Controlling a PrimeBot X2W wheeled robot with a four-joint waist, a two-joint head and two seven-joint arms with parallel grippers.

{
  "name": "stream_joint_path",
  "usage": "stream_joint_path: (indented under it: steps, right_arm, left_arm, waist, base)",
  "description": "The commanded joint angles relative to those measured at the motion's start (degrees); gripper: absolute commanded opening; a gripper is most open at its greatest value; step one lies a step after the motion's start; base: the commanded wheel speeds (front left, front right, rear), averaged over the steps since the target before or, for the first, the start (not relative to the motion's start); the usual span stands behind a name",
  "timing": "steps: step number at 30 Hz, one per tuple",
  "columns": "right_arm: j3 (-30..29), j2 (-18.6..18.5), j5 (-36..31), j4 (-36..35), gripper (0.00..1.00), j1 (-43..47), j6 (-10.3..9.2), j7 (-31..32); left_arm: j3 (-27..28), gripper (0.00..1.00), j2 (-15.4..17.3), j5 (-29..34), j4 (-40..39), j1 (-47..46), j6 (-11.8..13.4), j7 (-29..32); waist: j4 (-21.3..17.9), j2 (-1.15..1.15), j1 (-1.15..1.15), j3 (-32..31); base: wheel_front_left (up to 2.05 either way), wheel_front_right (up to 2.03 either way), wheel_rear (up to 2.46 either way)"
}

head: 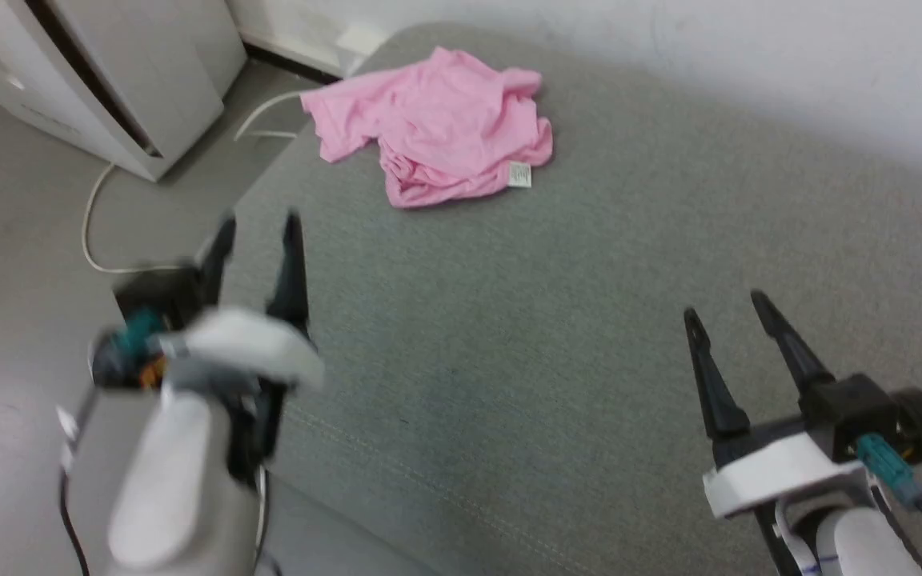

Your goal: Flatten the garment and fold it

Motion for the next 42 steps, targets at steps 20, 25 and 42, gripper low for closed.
stream_joint_path:
  steps: [20,25,42]
  right_arm:
    - [5.61,-0.12,2.65,-1.25,1.0,-13.45,0.31,-3.57]
    - [5.98,-0.12,3.71,-0.35,1.0,-14.26,0.31,-4.77]
    - [5.82,-0.12,4.67,2.21,1.0,-14.4,0.31,-5.54]
  left_arm:
    - [12.39,1.0,18.79,-14.7,15.93,-38.1,-1.77,32.89]
    - [15.07,1.0,19.8,-17.29,15.89,-36.75,1.42,39.01]
    - [15.1,0.0,22.47,-13.21,8.63,-26.96,10.01,44.54]
  waist:
    - [-29.78,0.0,0.0,34.56]
    - [-32.02,0.0,0.0,35.6]
    - [-31.83,0.0,0.0,27.41]
  base:
    - [0.0,0.0,0.0]
    - [0.0,0.0,0.0]
    - [0.0,0.0,0.0]
